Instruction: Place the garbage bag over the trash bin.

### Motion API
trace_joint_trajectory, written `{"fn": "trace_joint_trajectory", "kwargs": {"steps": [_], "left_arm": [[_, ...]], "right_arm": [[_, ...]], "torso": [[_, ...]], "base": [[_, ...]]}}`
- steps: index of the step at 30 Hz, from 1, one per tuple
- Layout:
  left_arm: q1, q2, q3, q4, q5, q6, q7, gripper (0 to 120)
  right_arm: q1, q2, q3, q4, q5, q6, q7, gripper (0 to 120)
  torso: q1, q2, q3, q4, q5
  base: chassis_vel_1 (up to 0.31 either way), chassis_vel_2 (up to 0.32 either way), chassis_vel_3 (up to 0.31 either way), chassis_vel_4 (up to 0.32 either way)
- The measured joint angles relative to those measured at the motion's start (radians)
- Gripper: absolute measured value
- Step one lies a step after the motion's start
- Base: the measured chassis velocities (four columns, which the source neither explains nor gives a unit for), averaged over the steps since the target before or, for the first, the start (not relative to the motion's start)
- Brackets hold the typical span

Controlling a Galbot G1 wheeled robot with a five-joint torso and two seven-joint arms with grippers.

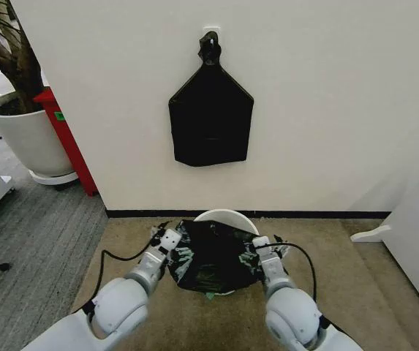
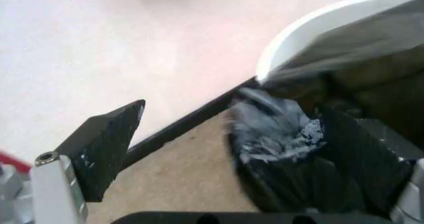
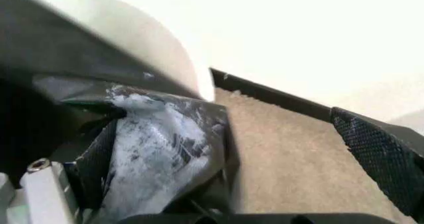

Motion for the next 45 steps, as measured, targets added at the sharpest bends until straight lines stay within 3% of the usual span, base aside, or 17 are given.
{"fn": "trace_joint_trajectory", "kwargs": {"steps": [6, 12, 17, 20, 26, 35, 45], "left_arm": [[0.063, 0.007, -0.057, 0.011, 0.032, -0.042, 0.001, 100], [0.062, -0.011, -0.052, 0.056, 0.072, -0.101, 0.012, 100], [0.015, -0.031, -0.031, 0.157, 0.132, -0.233, 0.052, 100], [0.009, -0.037, -0.027, 0.183, 0.149, -0.270, 0.061, 100], [-0.003, -0.075, 0.002, 0.296, 0.202, -0.444, 0.075, 100], [-0.024, -0.100, 0.035, 0.382, 0.228, -0.501, 0.088, 100], [-0.114, -0.159, 0.049, 0.491, 0.255, -0.559, 0.092, 100]], "right_arm": [[-0.024, -0.015, 0.066, -0.004, 0.007, 0.041, -0.008, 100], [-0.052, -0.003, 0.111, -0.056, -0.069, 0.113, -0.043, 100], [-0.061, 0.014, 0.137, -0.138, -0.182, 0.249, -0.073, 100], [-0.062, 0.019, 0.139, -0.155, -0.196, 0.285, -0.080, 100], [-0.071, 0.051, 0.146, -0.230, -0.251, 0.414, -0.090, 100], [-0.079, 0.082, 0.165, -0.305, -0.279, 0.483, -0.103, 100], [-0.038, 0.121, 0.189, -0.450, -0.298, 0.663, -0.127, 100]], "torso": [[0.000, 0.000, 0.000, 0.0001, -0.0002], [0.000, 0.000, 0.000, 0.0001, -0.0001], [0.000, 0.000, 0.000, -0.0001, -0.0001], [0.000, 0.000, 0.000, -0.0001, 0.0000], [0.000, 0.000, 0.000, 0.0001, -0.0002], [0.000, 0.000, 0.000, 0.0001, -0.0001], [0.000, 0.000, 0.000, 0.0000, -0.0001]], "base": [[0.000, 0.000, 0.000, 0.000], [0.000, 0.000, 0.000, 0.000], [0.000, 0.000, 0.000, 0.000], [0.000, 0.000, 0.000, 0.000], [0.000, 0.000, 0.000, 0.000], [0.000, 0.000, 0.000, 0.000], [0.000, 0.000, 0.000, 0.000]]}}
